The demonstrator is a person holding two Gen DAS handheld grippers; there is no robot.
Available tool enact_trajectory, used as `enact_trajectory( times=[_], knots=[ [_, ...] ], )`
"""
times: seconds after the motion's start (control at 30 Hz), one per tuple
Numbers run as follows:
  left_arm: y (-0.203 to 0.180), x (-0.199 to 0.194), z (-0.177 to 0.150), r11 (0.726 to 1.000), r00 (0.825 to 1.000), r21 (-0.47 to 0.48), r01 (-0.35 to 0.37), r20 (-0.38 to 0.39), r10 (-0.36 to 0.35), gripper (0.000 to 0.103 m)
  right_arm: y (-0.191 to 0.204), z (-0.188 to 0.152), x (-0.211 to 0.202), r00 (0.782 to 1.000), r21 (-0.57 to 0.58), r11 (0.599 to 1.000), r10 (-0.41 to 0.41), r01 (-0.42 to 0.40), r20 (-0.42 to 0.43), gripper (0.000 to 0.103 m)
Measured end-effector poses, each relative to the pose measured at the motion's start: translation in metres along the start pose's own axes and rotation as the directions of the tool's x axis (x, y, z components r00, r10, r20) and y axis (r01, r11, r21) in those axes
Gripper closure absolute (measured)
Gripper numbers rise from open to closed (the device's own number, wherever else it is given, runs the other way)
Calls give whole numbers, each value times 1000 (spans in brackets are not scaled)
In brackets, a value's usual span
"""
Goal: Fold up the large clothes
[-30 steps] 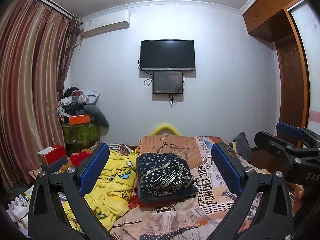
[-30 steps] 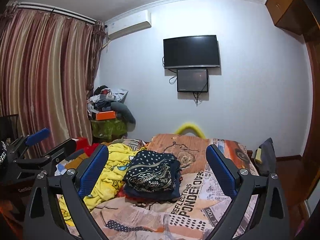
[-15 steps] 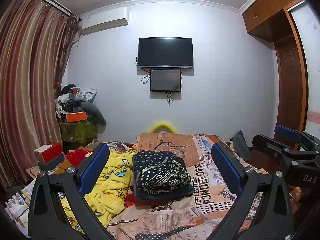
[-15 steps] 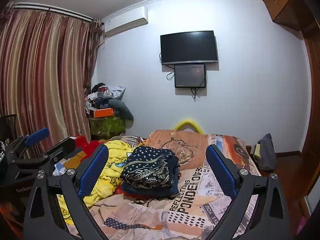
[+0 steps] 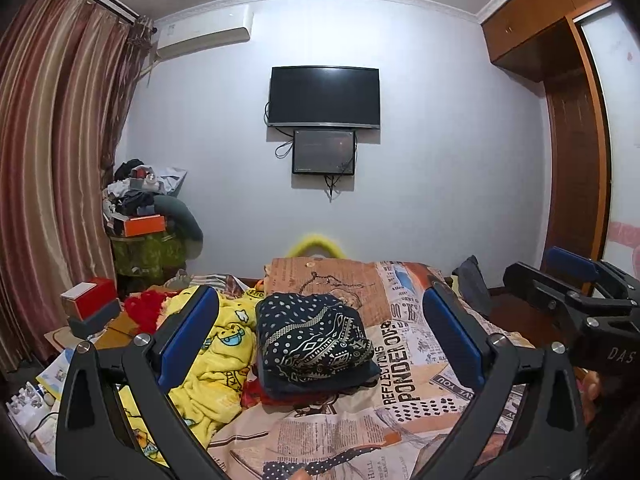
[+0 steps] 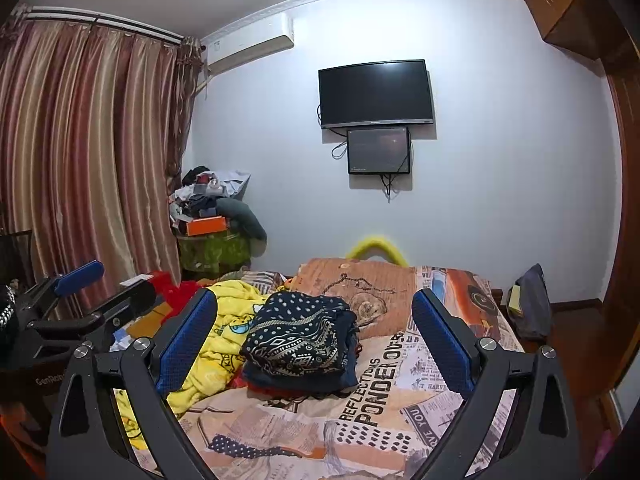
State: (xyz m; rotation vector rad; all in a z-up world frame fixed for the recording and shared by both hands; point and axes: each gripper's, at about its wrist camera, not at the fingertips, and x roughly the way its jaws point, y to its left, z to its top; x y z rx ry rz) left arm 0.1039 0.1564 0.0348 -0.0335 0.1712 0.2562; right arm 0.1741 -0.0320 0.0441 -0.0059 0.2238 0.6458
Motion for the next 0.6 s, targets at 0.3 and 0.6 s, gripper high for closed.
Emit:
enact_trajectory(
  times=[0.3, 0.6],
  knots=[
    [3, 0, -3, 1000, 1000, -20, 23, -2, -23, 0, 2, -2, 0, 1000, -3, 1000, -4, 4, 3, 6],
    [6, 0, -6, 999, 999, -27, 42, -6, -42, 0, 6, -2, 3, 1000, -10, 1000, -5, 4, -8, 6]
  ],
)
